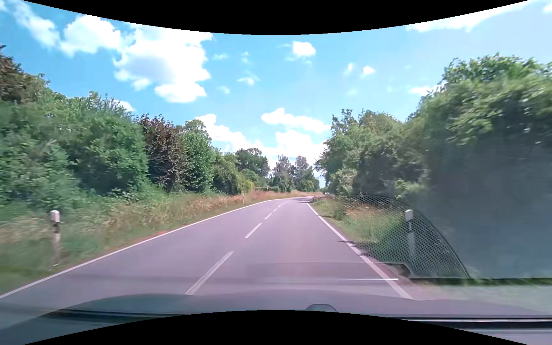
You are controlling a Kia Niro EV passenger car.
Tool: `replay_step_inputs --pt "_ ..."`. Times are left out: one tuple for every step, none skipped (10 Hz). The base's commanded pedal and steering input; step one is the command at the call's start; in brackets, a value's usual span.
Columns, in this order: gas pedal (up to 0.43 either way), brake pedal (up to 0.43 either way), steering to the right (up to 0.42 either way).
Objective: Follow the waypoints while adhering to traffic rules and regulations
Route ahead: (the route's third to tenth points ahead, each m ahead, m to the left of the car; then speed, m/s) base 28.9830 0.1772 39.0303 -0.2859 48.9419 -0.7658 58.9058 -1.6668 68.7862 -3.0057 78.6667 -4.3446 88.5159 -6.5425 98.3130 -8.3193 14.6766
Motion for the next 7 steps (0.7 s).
replay_step_inputs --pt "0.130 0.000 -0.004" --pt "0.130 0.000 -0.004" --pt "0.130 0.000 -0.004" --pt "0.130 0.000 -0.004" --pt "0.130 0.000 -0.004" --pt "0.130 0.000 -0.004" --pt "0.130 0.000 -0.004"
